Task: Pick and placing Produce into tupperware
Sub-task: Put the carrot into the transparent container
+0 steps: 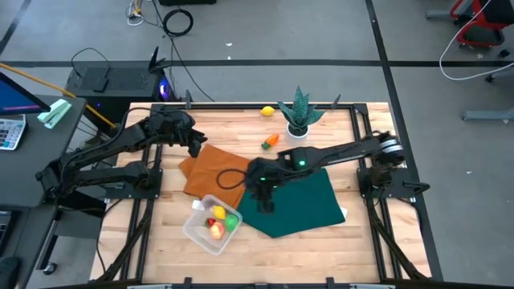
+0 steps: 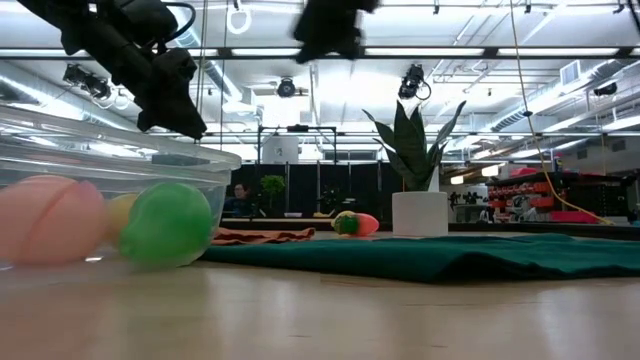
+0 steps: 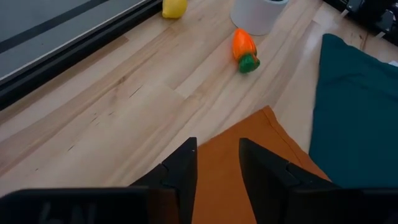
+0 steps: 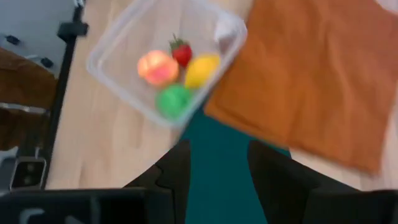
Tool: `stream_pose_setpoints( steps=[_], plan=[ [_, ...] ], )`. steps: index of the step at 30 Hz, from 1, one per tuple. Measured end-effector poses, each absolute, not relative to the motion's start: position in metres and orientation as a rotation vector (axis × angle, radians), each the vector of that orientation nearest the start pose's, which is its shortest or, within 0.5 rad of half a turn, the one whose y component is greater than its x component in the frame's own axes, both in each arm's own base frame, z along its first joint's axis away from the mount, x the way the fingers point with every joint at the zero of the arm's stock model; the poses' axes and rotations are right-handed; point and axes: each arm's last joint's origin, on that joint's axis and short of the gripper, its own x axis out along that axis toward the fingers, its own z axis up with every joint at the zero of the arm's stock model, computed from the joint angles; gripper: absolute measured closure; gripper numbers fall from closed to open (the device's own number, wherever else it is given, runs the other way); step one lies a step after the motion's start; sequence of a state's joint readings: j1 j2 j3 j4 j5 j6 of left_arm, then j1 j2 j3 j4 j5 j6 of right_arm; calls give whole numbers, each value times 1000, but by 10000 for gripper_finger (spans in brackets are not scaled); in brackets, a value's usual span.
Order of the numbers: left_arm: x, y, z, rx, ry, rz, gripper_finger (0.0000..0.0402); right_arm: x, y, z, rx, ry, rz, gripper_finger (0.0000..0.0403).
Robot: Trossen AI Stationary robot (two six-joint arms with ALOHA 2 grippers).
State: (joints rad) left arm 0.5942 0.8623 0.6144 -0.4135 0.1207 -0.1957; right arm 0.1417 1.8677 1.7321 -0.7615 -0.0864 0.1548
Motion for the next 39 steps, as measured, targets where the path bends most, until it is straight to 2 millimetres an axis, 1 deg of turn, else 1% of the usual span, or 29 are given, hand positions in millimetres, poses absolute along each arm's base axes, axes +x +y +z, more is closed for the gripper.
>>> stream_pose_setpoints(
  steps=[4, 8, 11, 14, 18, 22, 29, 32, 39],
  plan=[
    [148, 96, 242, -423, 583, 519, 273, 371, 59, 295, 153, 932, 77, 277],
    [148, 96, 243, -423, 582, 519, 269, 340, 57, 291, 194, 891, -8, 278],
    [148, 96, 243, -422, 581, 518, 271, 320, 56, 280, 226, 894, -72, 279],
    [148, 96, 243, -421, 579, 517, 277, 303, 53, 275, 276, 888, -118, 279],
    [149, 96, 244, -415, 567, 515, 279, 284, 49, 264, 316, 910, -151, 279],
    [151, 97, 246, -404, 537, 513, 273, 274, 45, 264, 331, 894, -185, 279],
    [155, 100, 253, -377, 457, 510, 271, 273, 42, 272, 301, 823, -247, 279],
    [156, 101, 256, -369, 424, 508, 275, 273, 37, 273, 298, 813, -277, 279],
    [158, 102, 260, -350, 379, 505, 273, 274, 19, 274, 382, 792, -363, 279]
  ],
)
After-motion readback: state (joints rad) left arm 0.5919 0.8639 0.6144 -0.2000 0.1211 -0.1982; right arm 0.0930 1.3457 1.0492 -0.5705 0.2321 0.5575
